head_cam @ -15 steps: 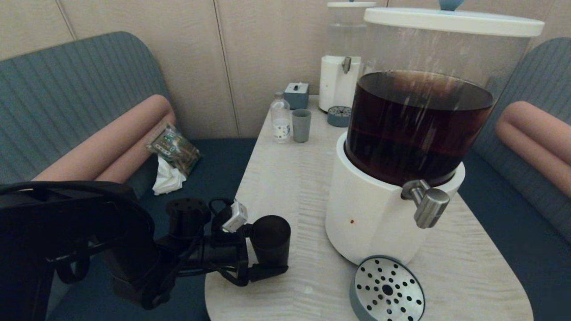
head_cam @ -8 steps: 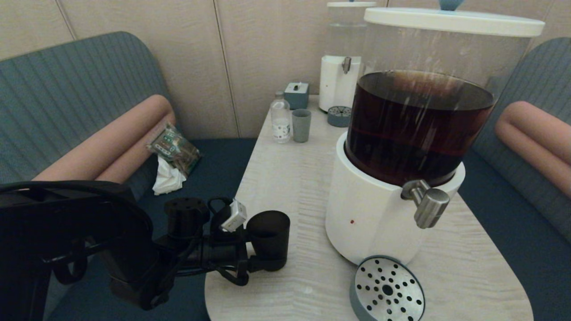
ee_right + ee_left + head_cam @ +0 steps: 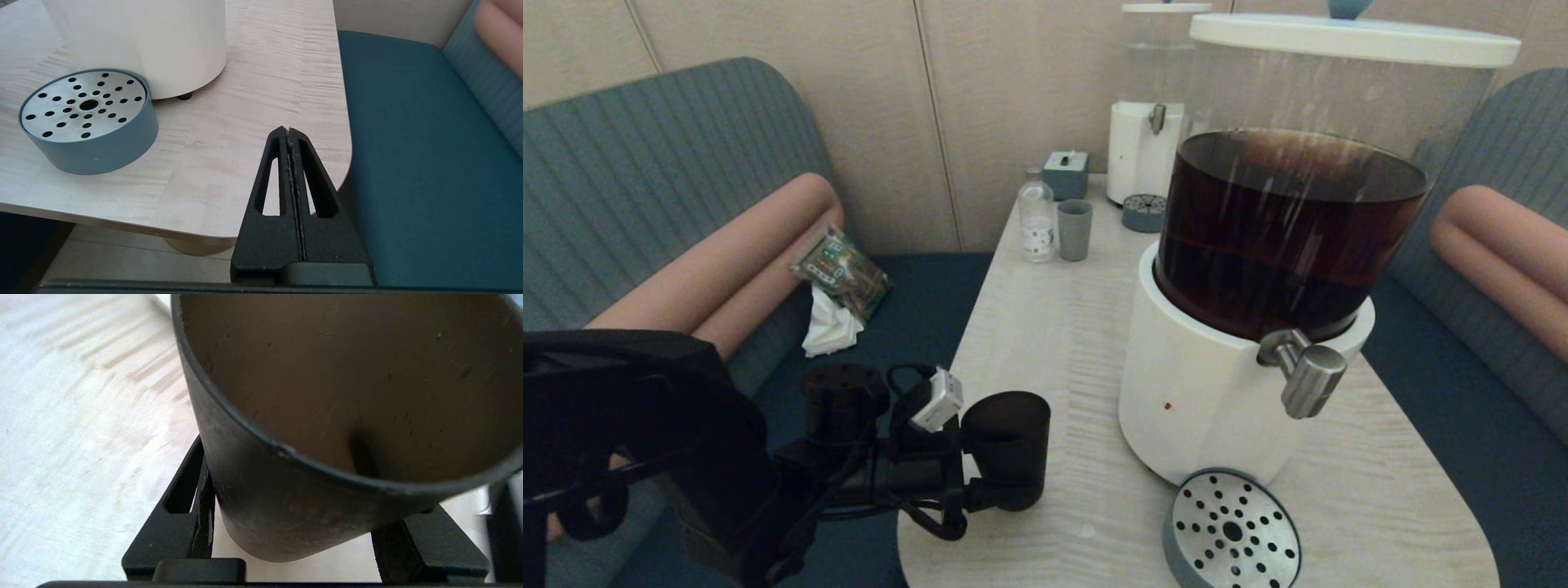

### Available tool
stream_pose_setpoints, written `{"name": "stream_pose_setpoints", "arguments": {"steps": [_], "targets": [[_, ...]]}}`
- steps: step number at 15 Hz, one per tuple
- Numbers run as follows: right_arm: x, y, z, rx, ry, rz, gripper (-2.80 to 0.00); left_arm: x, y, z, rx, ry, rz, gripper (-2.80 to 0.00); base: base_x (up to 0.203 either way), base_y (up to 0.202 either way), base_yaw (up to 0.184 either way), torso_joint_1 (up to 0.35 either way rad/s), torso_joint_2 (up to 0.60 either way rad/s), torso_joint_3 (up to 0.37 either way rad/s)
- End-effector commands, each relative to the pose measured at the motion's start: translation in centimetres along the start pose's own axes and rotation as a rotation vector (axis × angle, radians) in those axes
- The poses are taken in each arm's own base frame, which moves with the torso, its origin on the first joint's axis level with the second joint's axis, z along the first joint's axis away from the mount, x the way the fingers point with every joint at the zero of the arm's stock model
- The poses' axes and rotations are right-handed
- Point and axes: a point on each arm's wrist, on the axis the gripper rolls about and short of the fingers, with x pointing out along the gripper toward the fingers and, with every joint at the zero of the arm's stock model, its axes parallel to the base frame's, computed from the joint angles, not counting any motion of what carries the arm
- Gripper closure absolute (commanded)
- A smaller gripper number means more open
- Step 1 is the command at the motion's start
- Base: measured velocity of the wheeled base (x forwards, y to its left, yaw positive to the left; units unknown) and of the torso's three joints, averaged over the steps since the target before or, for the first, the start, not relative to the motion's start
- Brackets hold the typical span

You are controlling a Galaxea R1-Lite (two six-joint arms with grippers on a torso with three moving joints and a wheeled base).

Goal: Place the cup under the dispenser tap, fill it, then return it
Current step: Pick up the cup, then place it under the water dispenser

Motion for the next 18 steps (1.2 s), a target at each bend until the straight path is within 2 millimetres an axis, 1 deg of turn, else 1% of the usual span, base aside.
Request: {"name": "stream_pose_setpoints", "arguments": {"steps": [1,3,4,6,7,9,11,13,18], "targets": [[0.0,0.0,-0.2,0.002,0.004,0.0,0.0,-0.9,-1.7,2.5,0.065,-0.045,-0.016,0.0,0.0,0.0,0.0,0.0,0.0,0.0],[0.0,0.0,-0.2,0.001,0.004,0.001,0.0,-0.9,-3.9,4.9,0.115,-0.089,-0.071,0.0,0.0,0.0,0.0,0.0,0.0,0.0],[0.0,0.0,-0.2,-0.001,0.004,0.0,0.0,-0.4,-5.2,5.8,0.125,-0.106,-0.118,0.0,0.0,0.0,0.0,0.0,0.0,0.0],[0.0,0.0,-0.2,0.0,0.005,0.001,0.0,0.9,-7.5,6.9,0.123,-0.123,-0.209,0.0,0.0,0.0,0.0,0.0,0.0,0.0],[0.0,0.0,-0.2,-0.001,0.005,0.0,0.0,1.6,-8.3,7.3,0.123,-0.13,-0.241,0.0,0.0,0.0,0.0,0.0,0.0,0.0],[0.0,0.0,-0.2,0.0,0.004,0.0,0.0,2.9,-9.3,7.9,0.117,-0.135,-0.272,0.0,0.0,0.0,0.0,0.0,0.0,0.0],[0.0,0.0,-0.2,0.0,0.004,0.001,0.0,3.9,-9.4,7.5,0.092,-0.115,-0.284,0.0,0.0,0.0,0.0,0.0,0.0,0.0],[0.0,0.0,-0.2,0.002,0.004,0.0,0.0,4.9,-8.9,7.0,0.086,-0.104,-0.286,0.0,0.0,0.0,0.0,0.0,0.0,0.0],[0.0,0.0,-0.2,-0.001,0.005,0.0,0.0,8.2,-7.8,6.0,0.071,-0.084,-0.26,0.0,0.0,0.0,0.0,0.0,0.0,0.0]]}}
